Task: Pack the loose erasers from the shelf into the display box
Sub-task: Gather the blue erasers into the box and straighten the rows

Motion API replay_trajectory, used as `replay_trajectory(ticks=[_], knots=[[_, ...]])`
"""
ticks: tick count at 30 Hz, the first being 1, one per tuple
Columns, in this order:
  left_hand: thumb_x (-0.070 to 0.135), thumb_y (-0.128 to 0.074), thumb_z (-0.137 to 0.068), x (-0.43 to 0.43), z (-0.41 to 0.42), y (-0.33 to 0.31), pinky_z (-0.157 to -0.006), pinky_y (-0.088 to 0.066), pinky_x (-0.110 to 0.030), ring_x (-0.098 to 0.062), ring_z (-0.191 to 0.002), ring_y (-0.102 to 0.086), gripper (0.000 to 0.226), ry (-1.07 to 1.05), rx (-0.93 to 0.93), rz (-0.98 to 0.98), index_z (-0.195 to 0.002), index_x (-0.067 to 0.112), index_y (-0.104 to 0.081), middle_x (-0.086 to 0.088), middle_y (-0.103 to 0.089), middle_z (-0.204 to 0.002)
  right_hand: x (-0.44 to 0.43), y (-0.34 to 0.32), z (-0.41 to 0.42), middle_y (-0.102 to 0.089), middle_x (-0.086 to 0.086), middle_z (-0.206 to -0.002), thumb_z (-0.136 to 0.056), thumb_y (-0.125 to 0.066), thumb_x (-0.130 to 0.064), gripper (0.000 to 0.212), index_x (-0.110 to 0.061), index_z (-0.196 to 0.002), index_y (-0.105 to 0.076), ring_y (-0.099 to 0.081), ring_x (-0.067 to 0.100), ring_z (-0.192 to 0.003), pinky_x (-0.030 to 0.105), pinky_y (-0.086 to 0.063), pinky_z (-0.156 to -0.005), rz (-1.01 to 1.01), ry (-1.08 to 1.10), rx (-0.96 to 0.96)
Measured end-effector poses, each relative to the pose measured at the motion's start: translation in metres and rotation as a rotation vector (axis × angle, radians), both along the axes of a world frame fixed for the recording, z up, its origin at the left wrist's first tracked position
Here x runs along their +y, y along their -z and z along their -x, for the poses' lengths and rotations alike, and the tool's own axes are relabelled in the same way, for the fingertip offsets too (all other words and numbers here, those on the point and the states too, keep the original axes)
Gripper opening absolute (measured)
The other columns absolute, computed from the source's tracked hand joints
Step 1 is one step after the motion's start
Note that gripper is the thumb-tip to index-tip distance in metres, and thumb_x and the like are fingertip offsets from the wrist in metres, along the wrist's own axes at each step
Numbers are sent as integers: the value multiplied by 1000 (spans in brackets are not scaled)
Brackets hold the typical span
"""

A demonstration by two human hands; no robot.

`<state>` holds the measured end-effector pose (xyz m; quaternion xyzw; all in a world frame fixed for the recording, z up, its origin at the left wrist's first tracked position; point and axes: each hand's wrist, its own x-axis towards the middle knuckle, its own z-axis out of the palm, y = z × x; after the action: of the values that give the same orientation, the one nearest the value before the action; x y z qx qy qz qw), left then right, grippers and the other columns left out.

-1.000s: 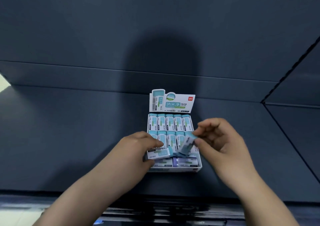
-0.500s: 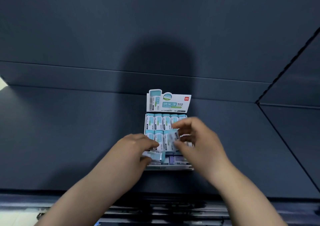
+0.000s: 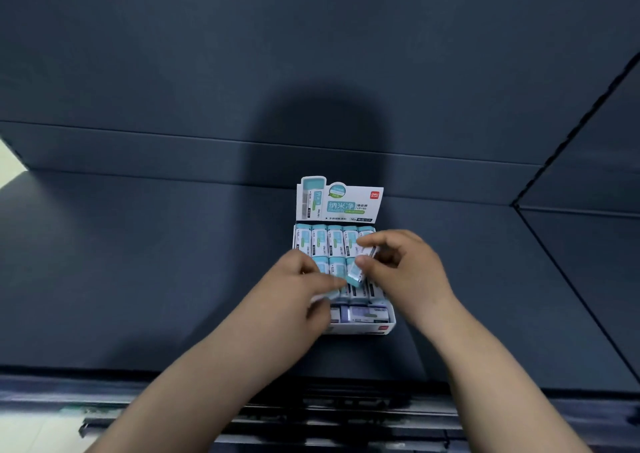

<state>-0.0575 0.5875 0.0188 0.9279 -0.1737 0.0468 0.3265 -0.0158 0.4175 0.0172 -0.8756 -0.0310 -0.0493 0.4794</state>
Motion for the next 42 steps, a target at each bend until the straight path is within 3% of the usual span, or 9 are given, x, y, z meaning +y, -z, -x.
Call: replay_trajectory(ticks=[4,7,9,12,16,23,30,35,42], knots=[[35,-56,-89,2,-9,2,-76,-36,-9,-4,-78,-49,42,-156,25,-87,-130,26,-51,8,-41,-106,-4,1,0,-55,-14,-95,-73,-76,-17,19,-22,-91,-70,-54,-3,-69,-4,-36,-69,110,45,-4],[44,-45,-92,3,-9,-1,-79,-33,-11,-9,-93,-50,47,-137,77,-221,-134,22,-46,7,-36,-108,-9,-5,2,-53,-10,-110,-80,-70,-19,33,-12,-111,-66,-52,2,-94,-9,-27,-80,290,-59,-4],[38,-38,-96,8,-9,-3,-75,-32,-11,-13,-98,-52,40,-53,70,-247,-127,16,-52,8,-37,-104,-12,-9,5,-52,-8,-120,-84,-65,-20,37,-13,-121,-60,-49,5,-109,-4,-22,-87,437,-158,18],[20,-45,-93,20,-15,-3,-79,-39,-23,-18,-95,-50,33,86,59,-272,-124,14,-54,7,-44,-99,-15,-13,9,-54,-6,-121,-86,-63,-22,33,-20,-118,-62,-54,11,-108,16,-36,-97,530,-206,44],[-6,-65,-63,29,-32,-5,-82,-50,-35,-21,-110,-52,66,336,-95,-506,-113,37,-63,7,-56,-127,-20,-17,16,-54,-14,-115,-84,-60,-37,29,-34,-113,-59,-46,11,-112,29,-37,-96,734,-255,24],[31,-86,-51,25,-28,-7,-58,-48,-28,-14,-73,-62,37,269,-189,-575,-83,29,-69,11,-63,-78,-21,-15,31,-50,-18,-96,-76,-72,-29,22,-30,-97,-65,-50,5,-96,24,-43,-85,533,-302,56],[37,-50,-91,10,-12,-9,-93,-37,-30,-18,-112,-47,34,137,-74,-541,-123,26,-52,5,-54,-119,-18,-10,27,-50,-18,-88,-76,-72,-19,19,-25,-93,-68,-46,-8,-75,1,-32,-68,513,-301,36],[18,-50,-92,13,-6,-2,-92,-37,-19,-8,-113,-47,31,117,11,-312,-120,27,-60,10,-50,-123,-19,-9,26,-49,-17,-87,-77,-70,-19,16,-26,-92,-69,-46,-8,-74,2,-32,-66,511,-294,65],[12,-51,-92,8,-16,4,-89,-34,-14,-13,-114,-48,32,93,110,-409,-122,19,-58,3,-50,-116,-21,-6,29,-54,-10,-90,-78,-71,-22,11,-23,-89,-71,-53,5,-82,3,-33,-67,549,-236,55]])
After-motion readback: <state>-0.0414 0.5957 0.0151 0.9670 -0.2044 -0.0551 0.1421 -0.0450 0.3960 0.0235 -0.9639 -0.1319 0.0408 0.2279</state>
